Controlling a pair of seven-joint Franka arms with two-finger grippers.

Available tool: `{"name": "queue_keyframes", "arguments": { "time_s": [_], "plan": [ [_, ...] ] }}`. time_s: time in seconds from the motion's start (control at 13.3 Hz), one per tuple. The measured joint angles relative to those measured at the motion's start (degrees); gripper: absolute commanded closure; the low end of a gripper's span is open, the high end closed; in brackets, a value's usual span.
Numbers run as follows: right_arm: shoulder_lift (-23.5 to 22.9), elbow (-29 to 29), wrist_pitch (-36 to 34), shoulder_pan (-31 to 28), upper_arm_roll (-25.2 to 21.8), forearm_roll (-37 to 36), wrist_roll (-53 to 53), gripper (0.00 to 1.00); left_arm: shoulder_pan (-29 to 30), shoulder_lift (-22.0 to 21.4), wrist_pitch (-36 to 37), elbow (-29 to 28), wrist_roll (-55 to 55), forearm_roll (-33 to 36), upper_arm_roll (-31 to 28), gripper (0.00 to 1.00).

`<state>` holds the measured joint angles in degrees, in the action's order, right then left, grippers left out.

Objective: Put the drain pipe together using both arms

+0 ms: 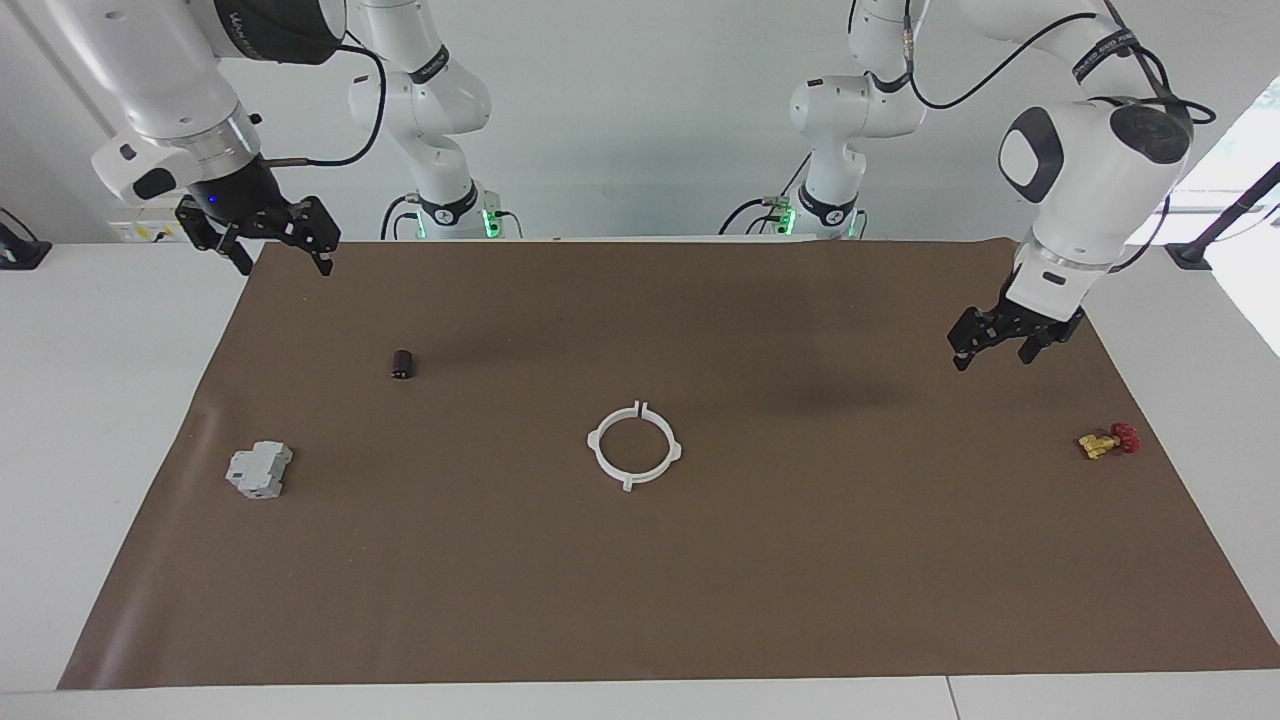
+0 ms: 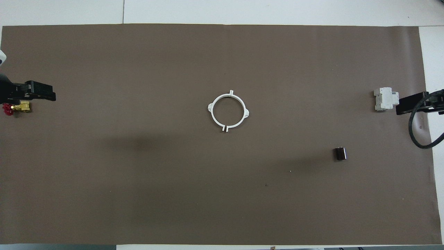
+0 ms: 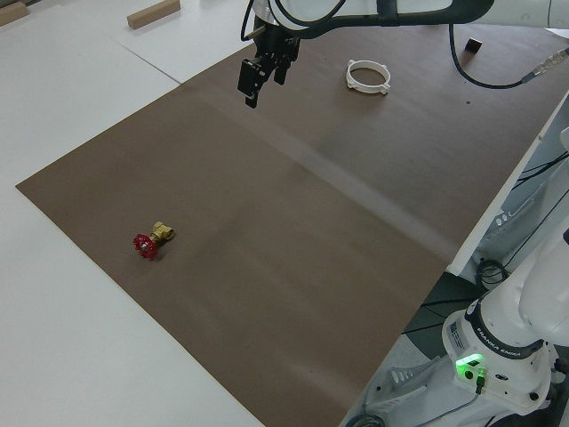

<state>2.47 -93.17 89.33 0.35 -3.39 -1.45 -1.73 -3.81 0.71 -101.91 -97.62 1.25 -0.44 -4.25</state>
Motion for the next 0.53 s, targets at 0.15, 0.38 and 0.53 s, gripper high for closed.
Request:
{"name": "queue_keyframes", "arguments": {
  "time_s": [0.15, 0.38, 0.53],
  "plan": [
    [0.0, 0.0, 0.0, 0.0, 0.0, 0.0, 0.0, 0.0, 0.6, 0.3, 4.9, 4.2, -0.8, -0.1, 0.0, 0.0],
    [0.0, 0.0, 0.0, 0.0, 0.0, 0.0, 0.0, 0.0, 1.1, 0.3, 11.2, 7.8, -4.2, -0.2, 0.0, 0.0],
    [0.0, 0.0, 0.0, 0.0, 0.0, 0.0, 0.0, 0.0, 1.2, -0.2, 13.3, 7.7, -5.0, -0.4, 0.1, 0.0]
  ]
}}
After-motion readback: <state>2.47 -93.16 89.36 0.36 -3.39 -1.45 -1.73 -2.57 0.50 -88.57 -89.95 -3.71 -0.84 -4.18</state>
